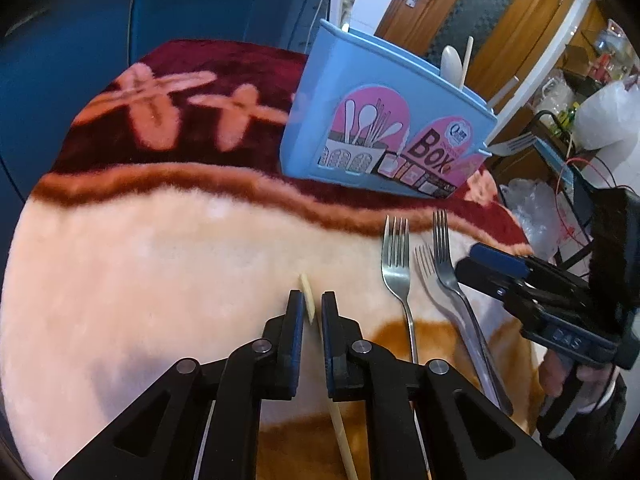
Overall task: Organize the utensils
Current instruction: 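Grasp a bamboo chopstick with the left tool while the right tool grasps a silver fork, then lift the bamboo chopstick with the left tool while the right tool lifts the fork toward the box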
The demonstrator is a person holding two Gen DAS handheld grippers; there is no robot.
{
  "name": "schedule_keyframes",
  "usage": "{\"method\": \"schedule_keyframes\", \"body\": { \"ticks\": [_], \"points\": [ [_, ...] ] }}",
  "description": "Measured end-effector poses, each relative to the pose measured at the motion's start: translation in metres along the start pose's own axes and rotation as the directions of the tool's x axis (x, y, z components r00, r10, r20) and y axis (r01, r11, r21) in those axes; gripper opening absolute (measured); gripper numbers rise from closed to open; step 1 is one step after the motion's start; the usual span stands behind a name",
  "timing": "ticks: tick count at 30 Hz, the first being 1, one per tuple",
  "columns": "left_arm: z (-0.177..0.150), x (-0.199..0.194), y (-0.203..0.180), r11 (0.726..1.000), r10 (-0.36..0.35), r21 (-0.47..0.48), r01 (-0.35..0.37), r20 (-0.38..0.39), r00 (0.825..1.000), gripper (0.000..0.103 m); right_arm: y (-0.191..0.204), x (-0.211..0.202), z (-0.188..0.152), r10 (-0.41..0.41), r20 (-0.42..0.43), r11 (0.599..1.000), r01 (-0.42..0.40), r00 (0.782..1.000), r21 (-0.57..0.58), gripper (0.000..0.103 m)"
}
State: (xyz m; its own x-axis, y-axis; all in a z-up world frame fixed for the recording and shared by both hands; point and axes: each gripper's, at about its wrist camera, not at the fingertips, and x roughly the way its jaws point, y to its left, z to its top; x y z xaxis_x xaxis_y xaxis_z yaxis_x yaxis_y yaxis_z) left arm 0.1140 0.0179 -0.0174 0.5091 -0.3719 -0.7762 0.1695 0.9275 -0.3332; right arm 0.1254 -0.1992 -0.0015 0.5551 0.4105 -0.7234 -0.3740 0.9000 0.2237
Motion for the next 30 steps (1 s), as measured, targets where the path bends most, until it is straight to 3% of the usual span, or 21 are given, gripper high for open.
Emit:
{"method": "schedule_keyframes", "body": {
  "ticks": [5, 7, 9, 10, 15, 19, 25, 30],
  "points": [
    [0.002, 0.000, 0.003, 1.000, -0.018, -0.016, 0.018, 0.015, 1.000, 0.007, -0.002, 0.011, 0.010, 0.030, -0.002, 1.000, -0.030, 1.000, -0.009, 0.051],
    [0.003, -0.002, 0.003, 1.000, -0.021, -0.020, 0.022, 0.026, 0.999, 0.007, -0.004, 0.014, 0.013, 0.045, -0.003, 0.999, -0.045, 0.999, -0.006, 0.045],
    [0.005, -0.005, 0.002, 0.999, -0.027, -0.024, 0.028, 0.046, 0.999, 0.007, -0.005, 0.015, 0.014, 0.059, 0.002, 0.998, -0.059, 0.998, -0.002, 0.028],
    [0.006, -0.008, 0.002, 0.999, -0.031, -0.025, 0.032, 0.057, 0.998, 0.006, -0.006, 0.015, 0.014, 0.082, 0.005, 0.997, -0.082, 0.997, 0.004, 0.026],
    [0.013, -0.028, -0.002, 0.999, -0.039, -0.019, 0.042, 0.146, 0.989, 0.005, -0.002, 0.003, 0.010, 0.107, 0.053, 0.994, -0.107, 0.993, -0.012, 0.026],
    [0.018, -0.042, -0.008, 1.000, -0.024, -0.002, 0.025, 0.212, 0.977, 0.004, 0.001, -0.023, 0.006, 0.098, 0.145, 0.995, -0.096, 0.985, -0.019, 0.025],
    [0.023, -0.064, -0.021, 1.000, -0.012, 0.027, 0.003, 0.319, 0.948, 0.004, 0.008, -0.062, -0.005, 0.043, 0.296, 0.999, -0.032, 0.954, -0.041, 0.025],
    [0.030, -0.083, -0.034, 0.999, -0.012, 0.052, -0.010, 0.409, 0.912, 0.004, 0.012, -0.094, -0.015, 0.005, 0.418, 1.000, 0.006, 0.908, -0.024, 0.025]
  ]
}}
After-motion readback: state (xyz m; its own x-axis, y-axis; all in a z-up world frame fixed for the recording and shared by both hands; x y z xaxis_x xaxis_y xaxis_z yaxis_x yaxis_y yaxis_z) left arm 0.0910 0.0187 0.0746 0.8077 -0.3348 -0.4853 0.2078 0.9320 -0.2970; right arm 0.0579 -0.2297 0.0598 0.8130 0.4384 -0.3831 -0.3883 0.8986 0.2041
